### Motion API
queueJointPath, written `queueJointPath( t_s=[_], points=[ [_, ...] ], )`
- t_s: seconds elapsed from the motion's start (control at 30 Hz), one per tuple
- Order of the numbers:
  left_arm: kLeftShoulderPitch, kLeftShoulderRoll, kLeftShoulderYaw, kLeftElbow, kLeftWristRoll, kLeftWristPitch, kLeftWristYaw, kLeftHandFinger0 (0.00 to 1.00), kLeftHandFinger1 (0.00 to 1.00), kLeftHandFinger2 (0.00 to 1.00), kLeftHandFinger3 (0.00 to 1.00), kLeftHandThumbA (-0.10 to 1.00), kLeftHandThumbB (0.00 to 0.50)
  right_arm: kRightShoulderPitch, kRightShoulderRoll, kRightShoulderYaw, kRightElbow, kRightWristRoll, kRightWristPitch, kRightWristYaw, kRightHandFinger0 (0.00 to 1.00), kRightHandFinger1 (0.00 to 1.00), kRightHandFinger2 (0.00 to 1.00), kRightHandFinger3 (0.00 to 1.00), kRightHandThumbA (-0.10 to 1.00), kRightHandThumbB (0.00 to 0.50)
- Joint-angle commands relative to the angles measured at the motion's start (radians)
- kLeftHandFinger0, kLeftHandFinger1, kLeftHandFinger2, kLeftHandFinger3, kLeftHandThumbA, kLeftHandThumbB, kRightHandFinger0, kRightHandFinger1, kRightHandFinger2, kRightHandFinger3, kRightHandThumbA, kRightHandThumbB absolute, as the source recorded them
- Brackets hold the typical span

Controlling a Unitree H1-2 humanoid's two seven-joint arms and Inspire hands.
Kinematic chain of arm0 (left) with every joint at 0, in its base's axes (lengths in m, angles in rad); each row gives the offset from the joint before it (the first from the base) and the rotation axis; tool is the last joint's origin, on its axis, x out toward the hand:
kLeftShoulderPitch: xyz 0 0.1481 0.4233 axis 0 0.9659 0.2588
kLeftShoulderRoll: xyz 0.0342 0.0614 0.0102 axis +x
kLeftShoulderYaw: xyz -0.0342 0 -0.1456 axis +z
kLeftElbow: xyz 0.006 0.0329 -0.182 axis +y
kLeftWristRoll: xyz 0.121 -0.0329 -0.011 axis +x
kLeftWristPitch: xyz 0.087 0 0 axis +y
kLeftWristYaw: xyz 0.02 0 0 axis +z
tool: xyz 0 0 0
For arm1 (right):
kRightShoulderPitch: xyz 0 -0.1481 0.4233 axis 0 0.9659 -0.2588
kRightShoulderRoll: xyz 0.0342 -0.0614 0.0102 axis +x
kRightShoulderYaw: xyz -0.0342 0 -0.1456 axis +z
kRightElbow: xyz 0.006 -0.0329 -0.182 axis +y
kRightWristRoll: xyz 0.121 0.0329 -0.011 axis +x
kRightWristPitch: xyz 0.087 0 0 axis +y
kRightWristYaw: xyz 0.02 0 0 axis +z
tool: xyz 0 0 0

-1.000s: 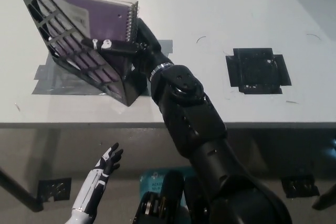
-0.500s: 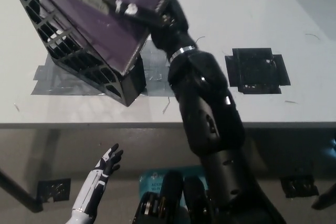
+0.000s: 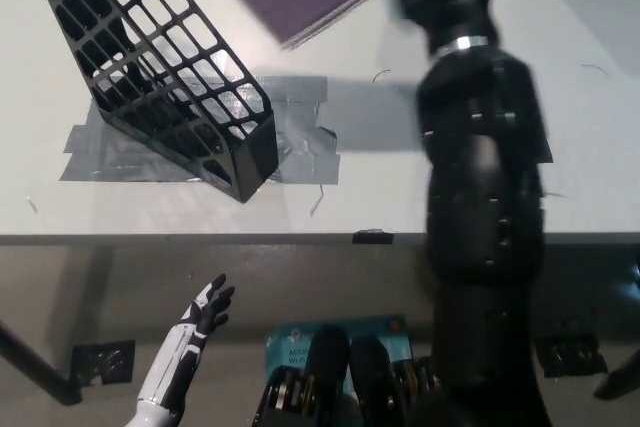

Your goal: A shelf with a book inside it is placed on the center of the desk infront of the robot. The robot uses its right hand to grab the book, take it out and hand it to a person.

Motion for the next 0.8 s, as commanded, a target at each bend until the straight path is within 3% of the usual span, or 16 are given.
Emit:
queueJointPath(
  t_s=[0.0, 0.13, 0.33, 0.5, 0.63, 0.67, 0.7, 0.73, 0.77],
  points=[
    [0.01, 0.023, 0.009, -0.024, -0.011, -0.041, -0.02, 1.0, 1.0, 1.0, 1.0, 1.0, 0.24, -0.141, -0.03, -0.141, -0.115, 0.318, 0.058, -0.123, 0.0, 0.0, 0.0, 0.0, 1.0, 0.0],
    [0.026, 0.022, 0.01, -0.044, -0.014, -0.019, -0.019, 1.0, 1.0, 1.0, 1.0, 1.0, 0.258, -0.088, -0.037, -0.198, -0.063, 0.354, 0.063, -0.147, 0.0, 0.0, 0.0, 0.0, 1.0, 0.0],
    [0.023, 0.021, 0.008, -0.039, -0.006, -0.021, -0.018, 1.0, 1.0, 1.0, 1.0, 1.0, 0.246, 0.0, -0.048, -0.259, 0.057, 0.364, 0.08, -0.158, 0.0, 0.0, 0.0, 0.0, 1.0, 0.0],
    [0.018, 0.023, 0.008, -0.035, -0.009, -0.024, -0.018, 1.0, 1.0, 1.0, 1.0, 1.0, 0.261, 0.059, -0.045, -0.262, 0.235, 0.33, 0.029, -0.096, 0.0, 0.0, 0.0, 0.02, 1.0, 0.0],
    [0.009, 0.023, 0.009, -0.029, -0.017, -0.03, -0.021, 1.0, 1.0, 1.0, 1.0, 1.0, 0.256, 0.07, -0.049, -0.268, 0.415, 0.306, -0.037, -0.075, 0.0, 0.0, 0.0, 0.15, 0.92, 0.0],
    [0.008, 0.024, 0.01, -0.029, -0.018, -0.032, -0.02, 1.0, 1.0, 1.0, 1.0, 1.0, 0.261, 0.07, -0.053, -0.266, 0.468, 0.303, -0.053, -0.056, 0.0, 0.0, 0.0, 0.26, 0.95, 0.0],
    [0.008, 0.024, 0.01, -0.029, -0.018, -0.032, -0.02, 1.0, 1.0, 1.0, 1.0, 1.0, 0.261, 0.07, -0.055, -0.264, 0.484, 0.304, -0.059, -0.051, 0.0, 0.0, 0.0, 0.26, 0.95, 0.0],
    [0.006, 0.024, 0.013, -0.027, -0.026, -0.037, -0.021, 1.0, 1.0, 1.0, 1.0, 1.0, 0.248, 0.066, -0.06, -0.266, 0.554, 0.3, -0.086, -0.035, 0.0, 0.0, 0.01, 0.36, 0.92, 0.0],
    [0.007, 0.023, 0.014, -0.028, -0.031, -0.04, -0.022, 1.0, 1.0, 1.0, 1.0, 1.0, 0.249, 0.064, -0.065, -0.269, 0.617, 0.296, -0.107, -0.027, 0.0, 0.0, 0.02, 0.39, 0.9, 0.0]
  ],
)
